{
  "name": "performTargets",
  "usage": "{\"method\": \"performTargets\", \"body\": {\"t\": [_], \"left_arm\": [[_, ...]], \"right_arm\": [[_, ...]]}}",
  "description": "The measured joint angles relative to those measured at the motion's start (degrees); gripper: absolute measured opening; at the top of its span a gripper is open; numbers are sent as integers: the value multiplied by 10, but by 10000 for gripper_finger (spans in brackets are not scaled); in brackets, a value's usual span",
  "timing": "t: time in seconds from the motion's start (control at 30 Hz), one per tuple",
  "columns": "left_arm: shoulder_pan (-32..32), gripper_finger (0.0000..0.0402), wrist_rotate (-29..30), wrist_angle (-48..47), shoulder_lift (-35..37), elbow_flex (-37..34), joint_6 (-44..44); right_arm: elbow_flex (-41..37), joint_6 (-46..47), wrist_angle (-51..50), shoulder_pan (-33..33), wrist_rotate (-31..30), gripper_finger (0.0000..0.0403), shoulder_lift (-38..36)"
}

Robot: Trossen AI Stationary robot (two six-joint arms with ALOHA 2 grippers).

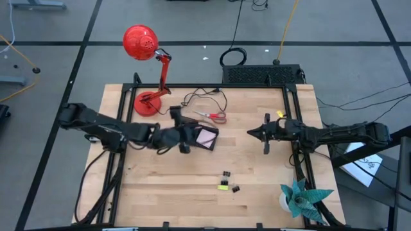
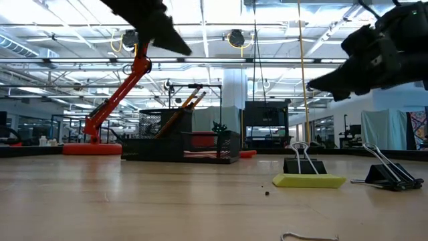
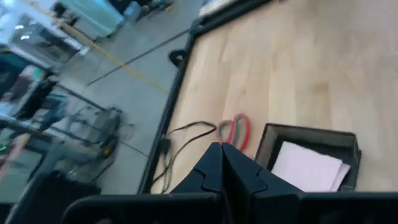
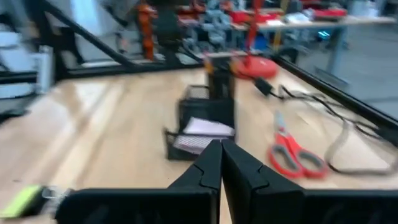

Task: Pick and place office supplies into organizer
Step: Put the orange scissors into the desk organizer

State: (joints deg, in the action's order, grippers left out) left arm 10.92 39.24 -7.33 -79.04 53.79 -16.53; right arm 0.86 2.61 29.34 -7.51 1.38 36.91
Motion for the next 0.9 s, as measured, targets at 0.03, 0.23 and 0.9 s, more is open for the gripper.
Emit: {"method": "performTargets", "body": {"t": [0.03,0.23,0.9], "left_arm": [[15,3,18,-8,6,0,17],[62,3,26,45,77,-63,19],[-25,7,-168,325,318,-337,-29]], "right_arm": [[0,2,-6,0,-12,4,2],[20,11,-27,1,-44,4,27],[153,-62,-82,-16,-118,90,198]]}}
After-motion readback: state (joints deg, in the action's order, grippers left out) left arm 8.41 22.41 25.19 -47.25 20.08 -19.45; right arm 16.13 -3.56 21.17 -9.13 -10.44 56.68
